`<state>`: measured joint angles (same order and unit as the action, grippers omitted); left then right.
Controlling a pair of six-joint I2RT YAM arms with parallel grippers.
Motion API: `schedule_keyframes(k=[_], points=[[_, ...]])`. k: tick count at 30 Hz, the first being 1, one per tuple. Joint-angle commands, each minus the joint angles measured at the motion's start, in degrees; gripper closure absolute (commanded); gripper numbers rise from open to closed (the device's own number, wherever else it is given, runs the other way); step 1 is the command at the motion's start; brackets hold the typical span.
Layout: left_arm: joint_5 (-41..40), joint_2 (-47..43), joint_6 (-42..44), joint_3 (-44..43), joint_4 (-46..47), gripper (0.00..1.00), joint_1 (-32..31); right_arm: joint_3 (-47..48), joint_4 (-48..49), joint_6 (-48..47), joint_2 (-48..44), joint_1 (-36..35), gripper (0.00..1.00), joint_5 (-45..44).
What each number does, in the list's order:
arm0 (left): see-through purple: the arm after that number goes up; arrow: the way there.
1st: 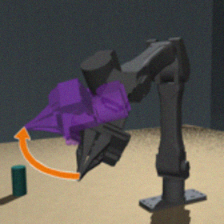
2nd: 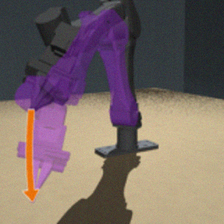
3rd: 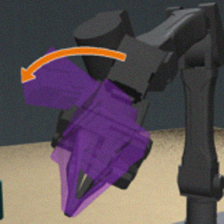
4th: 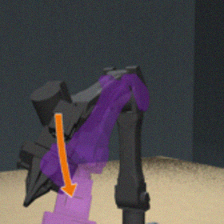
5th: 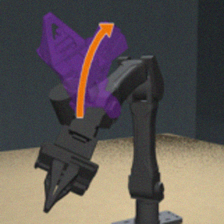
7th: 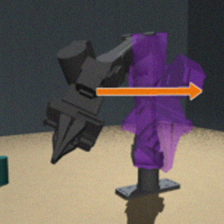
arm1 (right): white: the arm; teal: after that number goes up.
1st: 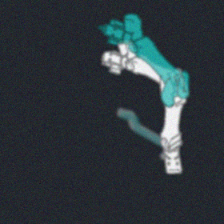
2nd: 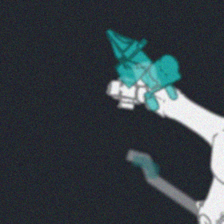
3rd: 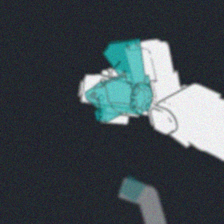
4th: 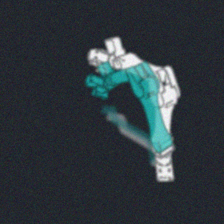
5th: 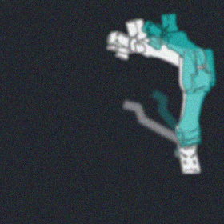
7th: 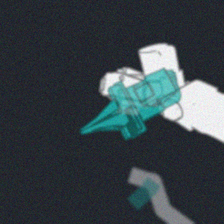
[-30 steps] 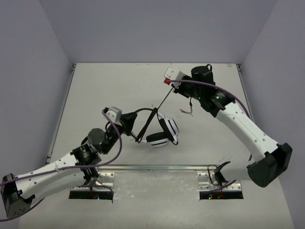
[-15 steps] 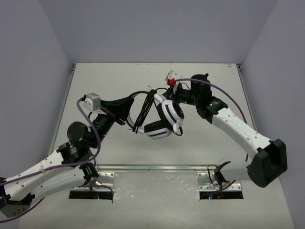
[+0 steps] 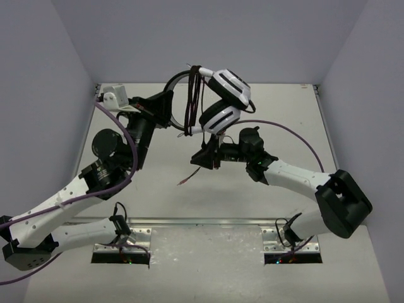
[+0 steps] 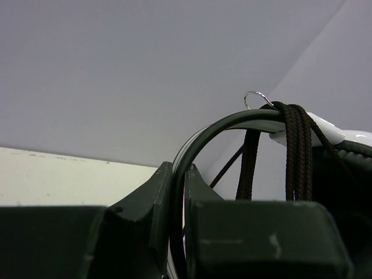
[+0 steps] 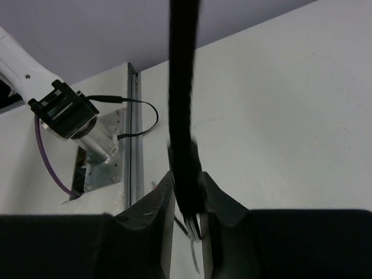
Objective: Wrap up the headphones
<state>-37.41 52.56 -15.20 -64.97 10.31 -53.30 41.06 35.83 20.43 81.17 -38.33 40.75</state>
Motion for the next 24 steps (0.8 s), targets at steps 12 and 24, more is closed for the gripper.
schedule_keyframes(k=[12,24], points=[[-18.6,1.9,2.5,-6.2,9.5,1.0,-0.4,-10.7,21.6,7.7,-2.8,-4.1,0.99,-2.0],[-30.7,11.8,22.0,0.3,26.5,1.0,3.0,-11.3,-8.2,-11.4,-17.6,-17.6,0.99,-21.7]])
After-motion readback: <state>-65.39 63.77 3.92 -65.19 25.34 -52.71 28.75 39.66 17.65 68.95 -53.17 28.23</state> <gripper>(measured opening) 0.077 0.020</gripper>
